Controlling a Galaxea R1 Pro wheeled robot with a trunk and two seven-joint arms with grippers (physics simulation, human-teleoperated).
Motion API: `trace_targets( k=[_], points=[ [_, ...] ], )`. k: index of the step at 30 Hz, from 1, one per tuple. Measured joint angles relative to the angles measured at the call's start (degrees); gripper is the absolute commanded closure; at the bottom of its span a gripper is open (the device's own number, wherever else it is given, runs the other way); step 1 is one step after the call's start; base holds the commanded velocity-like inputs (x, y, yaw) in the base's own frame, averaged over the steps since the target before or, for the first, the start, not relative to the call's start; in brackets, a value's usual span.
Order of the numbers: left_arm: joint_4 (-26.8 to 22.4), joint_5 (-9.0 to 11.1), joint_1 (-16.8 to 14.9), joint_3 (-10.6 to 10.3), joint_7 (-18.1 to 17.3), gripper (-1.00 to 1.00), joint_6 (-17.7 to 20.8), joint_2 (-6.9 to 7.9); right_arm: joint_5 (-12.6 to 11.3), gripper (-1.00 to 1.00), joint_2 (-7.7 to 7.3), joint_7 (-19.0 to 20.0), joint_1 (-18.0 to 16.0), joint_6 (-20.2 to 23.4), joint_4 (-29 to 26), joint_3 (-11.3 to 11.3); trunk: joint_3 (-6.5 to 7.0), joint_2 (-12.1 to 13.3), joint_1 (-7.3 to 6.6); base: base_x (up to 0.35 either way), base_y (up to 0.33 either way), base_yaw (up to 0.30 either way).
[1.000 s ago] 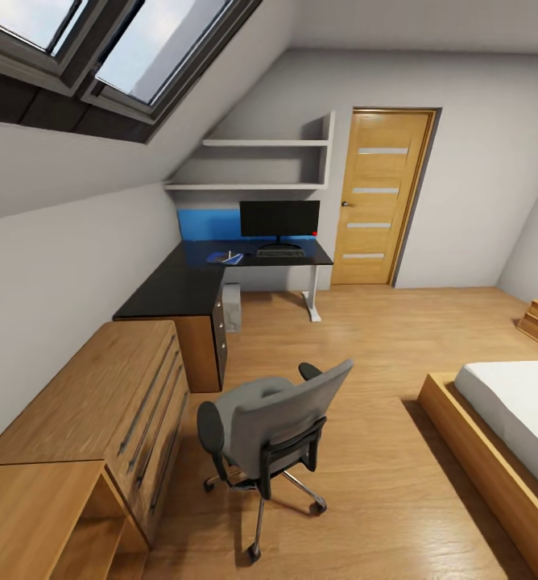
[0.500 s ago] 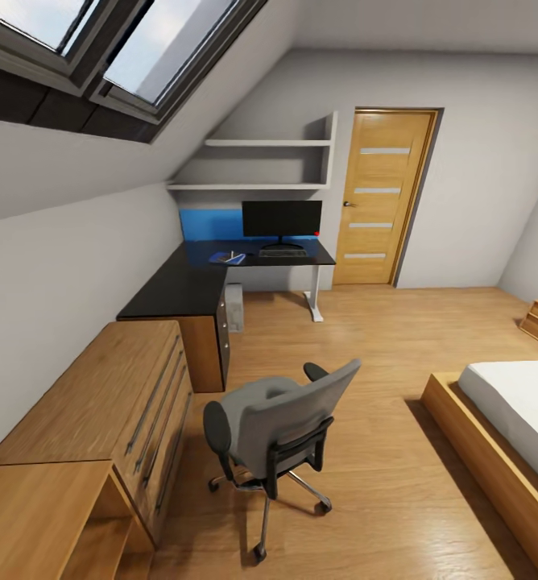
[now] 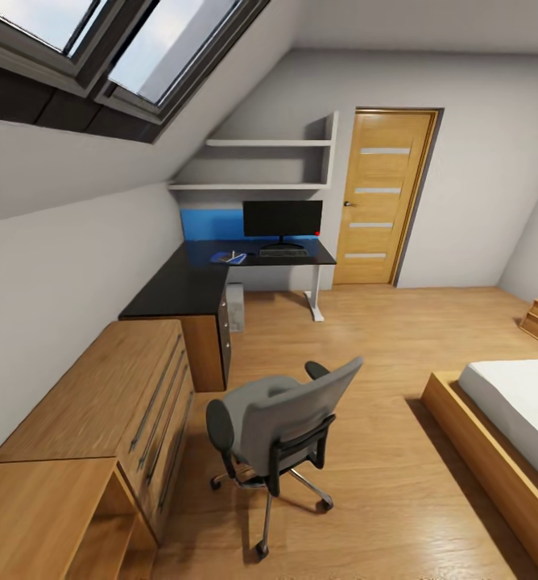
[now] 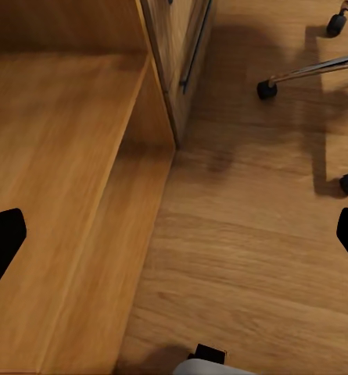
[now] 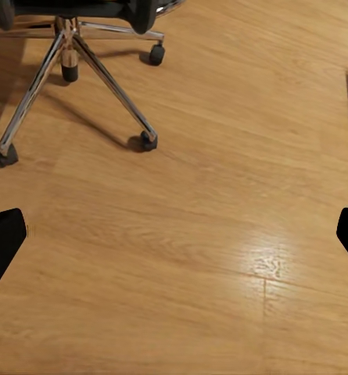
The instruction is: In the bedroom, organize the workspace by keeping the computer under the desk, ensuring the monitor is on the desk, placing the keyboard on the desk next to the monitor, placing the mouse on the desk next to the keyboard, moving the folder from the swivel chair onto the desk next to the mouse, stacking the notebook on top of the folder with the pen on top of the notebook, and positioning the swivel chair next to the desk.
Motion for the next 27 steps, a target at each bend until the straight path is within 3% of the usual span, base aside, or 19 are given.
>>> trace_targets(
  k=[22,27],
  points=[
    [0.0,-0.05,0.0,-0.03,-0.13,-1.0,-0.11,-0.08,0.0,-1.0,0.08,0.0,0.0,-0.01,0.0,0.02,0.0,-0.01,-0.01,-0.022,0.02,0.0],
    [-0.29,-0.02,0.0,-0.18,0.09,-1.0,-0.51,-0.98,0.0,-1.0,0.06,0.0,0.0,0.0,0.0,0.05,0.0,-0.01,-0.01,0.0,0.0,0.0]
  ],
)
